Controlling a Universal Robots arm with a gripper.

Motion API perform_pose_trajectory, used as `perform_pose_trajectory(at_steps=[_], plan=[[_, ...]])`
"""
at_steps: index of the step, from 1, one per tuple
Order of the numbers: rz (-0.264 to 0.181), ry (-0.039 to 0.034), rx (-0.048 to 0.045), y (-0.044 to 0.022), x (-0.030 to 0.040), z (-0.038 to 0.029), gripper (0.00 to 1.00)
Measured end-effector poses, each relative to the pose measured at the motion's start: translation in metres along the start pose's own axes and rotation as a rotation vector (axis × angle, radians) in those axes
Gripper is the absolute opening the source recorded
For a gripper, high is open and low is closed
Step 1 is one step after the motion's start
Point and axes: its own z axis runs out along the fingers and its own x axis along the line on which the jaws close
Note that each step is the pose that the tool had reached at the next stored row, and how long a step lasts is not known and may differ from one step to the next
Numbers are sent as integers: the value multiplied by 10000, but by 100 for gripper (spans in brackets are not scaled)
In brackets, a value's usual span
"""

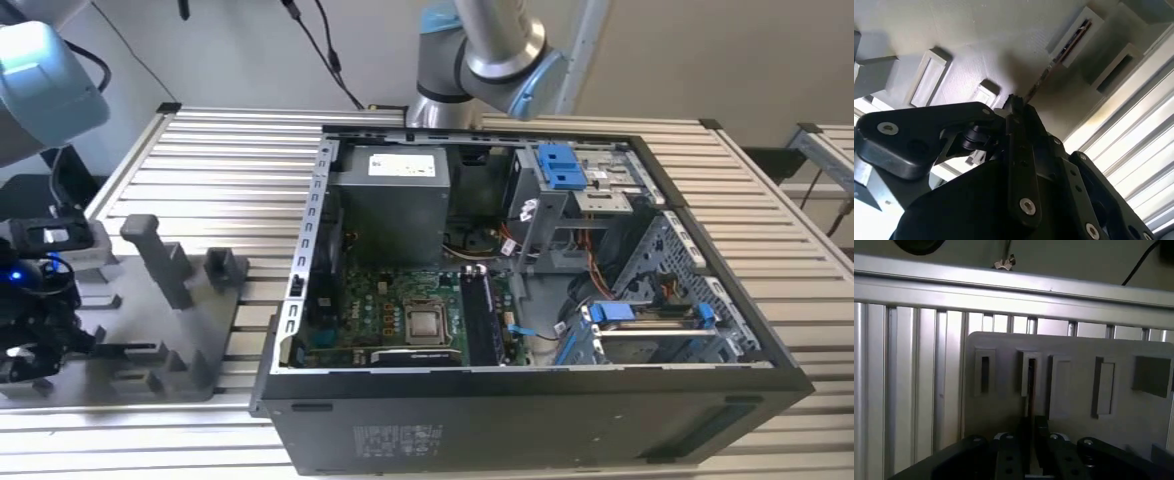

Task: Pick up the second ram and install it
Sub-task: 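Pick up the second ram and move it above second insertion slot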

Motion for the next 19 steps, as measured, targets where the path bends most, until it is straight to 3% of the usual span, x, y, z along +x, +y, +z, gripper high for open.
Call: perform_pose_trajectory(at_steps=[15,19], plan=[[-38,13,-6,1,2,19,22],[-37,13,-6,1,1,19,18]])
